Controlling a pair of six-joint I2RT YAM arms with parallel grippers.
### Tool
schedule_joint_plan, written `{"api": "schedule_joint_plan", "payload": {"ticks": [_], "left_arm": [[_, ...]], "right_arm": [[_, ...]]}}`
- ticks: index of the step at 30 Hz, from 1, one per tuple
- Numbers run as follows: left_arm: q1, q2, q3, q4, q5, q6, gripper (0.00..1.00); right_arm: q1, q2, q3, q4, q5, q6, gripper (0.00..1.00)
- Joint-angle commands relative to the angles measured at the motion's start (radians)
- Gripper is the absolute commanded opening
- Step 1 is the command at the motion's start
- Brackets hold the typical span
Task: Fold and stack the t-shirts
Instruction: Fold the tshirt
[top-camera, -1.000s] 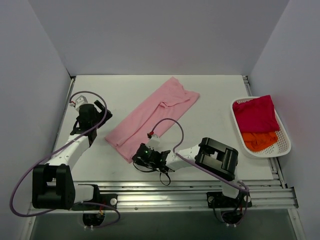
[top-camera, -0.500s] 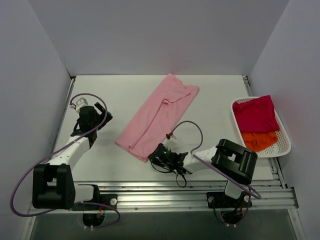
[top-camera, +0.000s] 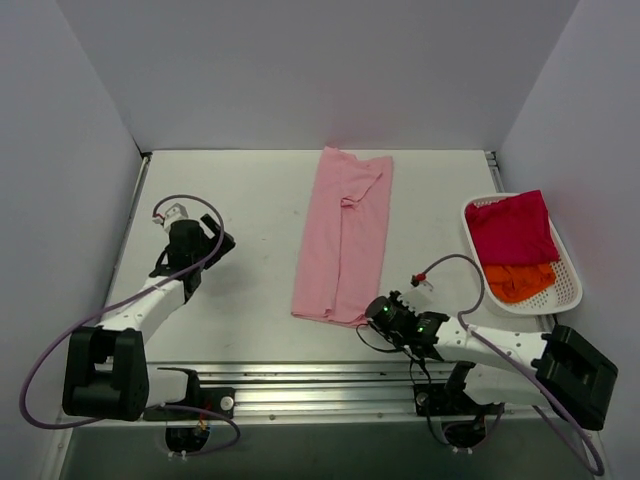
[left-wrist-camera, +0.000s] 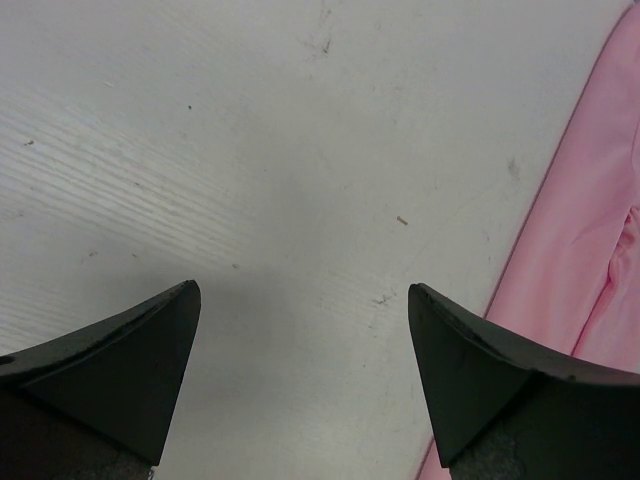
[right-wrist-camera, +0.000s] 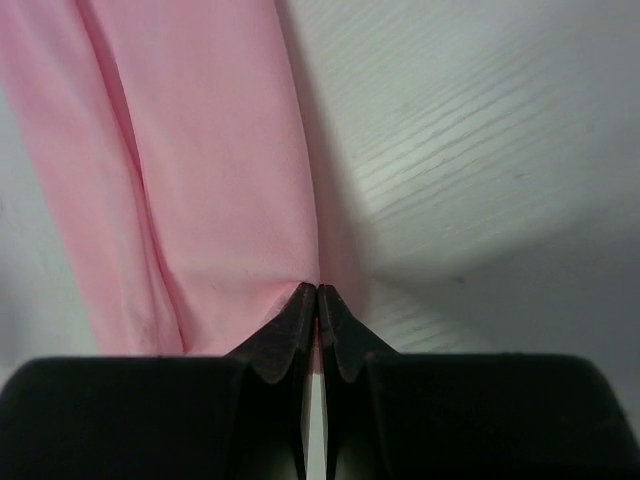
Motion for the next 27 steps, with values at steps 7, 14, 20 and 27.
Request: {"api": "schedule_joint_plan", "payload": {"ticks": [7, 14, 20, 27], "left_arm": [[-0.141, -0.083, 0.006, -0.090, -0.064, -0.031, 0.94], [-0.303, -0.178, -0.043, -0.161, -0.090, -0.062, 0.94], [-0.552, -0.149, -0.119, -0.167, -0.161, -0.155, 0.94], [-0.690, -0.031, -0.124, -0.069, -0.155, -0.232, 0.94]], "right_arm": [[-0.122, -0.291, 0.013, -0.415, 0.220, 0.070, 0.71], [-0.123, -0.361, 0.065, -0.565, 0.248, 0.056, 1.00], [-0.120, -0.501, -0.017, -0.492, 0.135, 0.000, 0.98], [-0.117, -0.474, -0.122, -0.277, 0.027, -0.040, 0.91]]}}
